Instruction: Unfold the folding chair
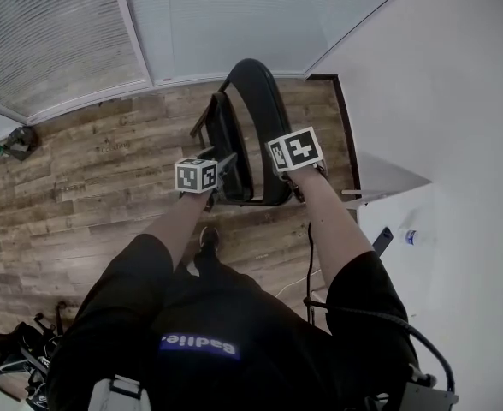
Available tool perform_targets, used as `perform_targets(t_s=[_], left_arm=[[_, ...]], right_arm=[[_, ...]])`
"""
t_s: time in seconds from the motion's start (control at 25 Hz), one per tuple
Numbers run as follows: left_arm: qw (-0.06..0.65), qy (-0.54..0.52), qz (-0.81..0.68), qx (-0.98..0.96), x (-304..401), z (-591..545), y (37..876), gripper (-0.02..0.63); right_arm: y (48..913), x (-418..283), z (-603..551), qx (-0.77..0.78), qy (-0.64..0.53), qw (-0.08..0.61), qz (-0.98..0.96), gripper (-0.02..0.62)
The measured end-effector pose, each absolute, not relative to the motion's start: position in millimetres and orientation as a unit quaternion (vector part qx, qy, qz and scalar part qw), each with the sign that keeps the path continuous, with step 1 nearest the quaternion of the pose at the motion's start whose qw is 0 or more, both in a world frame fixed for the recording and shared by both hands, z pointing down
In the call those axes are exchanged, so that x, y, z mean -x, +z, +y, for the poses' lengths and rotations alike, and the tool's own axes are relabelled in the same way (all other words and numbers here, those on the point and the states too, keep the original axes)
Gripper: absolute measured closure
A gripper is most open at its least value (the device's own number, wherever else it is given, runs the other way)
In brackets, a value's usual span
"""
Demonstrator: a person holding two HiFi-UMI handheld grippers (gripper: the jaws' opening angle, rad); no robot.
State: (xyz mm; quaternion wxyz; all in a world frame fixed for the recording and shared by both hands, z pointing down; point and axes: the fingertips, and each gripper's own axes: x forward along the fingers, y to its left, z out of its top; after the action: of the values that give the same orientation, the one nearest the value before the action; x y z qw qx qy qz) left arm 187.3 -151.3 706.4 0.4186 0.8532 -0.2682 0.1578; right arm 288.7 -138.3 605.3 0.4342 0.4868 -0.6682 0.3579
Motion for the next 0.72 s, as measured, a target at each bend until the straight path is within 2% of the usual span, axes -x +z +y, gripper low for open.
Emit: perform_targets(t_s=[0.72], left_arm=[[0.485,0.162,-0.285,-0.811,-230.1,-165.3,768.5,0.336]], right_arm=[[602.1,-280.8,-137.9,-0.485,0.352,0.435,-0.672,0.503]])
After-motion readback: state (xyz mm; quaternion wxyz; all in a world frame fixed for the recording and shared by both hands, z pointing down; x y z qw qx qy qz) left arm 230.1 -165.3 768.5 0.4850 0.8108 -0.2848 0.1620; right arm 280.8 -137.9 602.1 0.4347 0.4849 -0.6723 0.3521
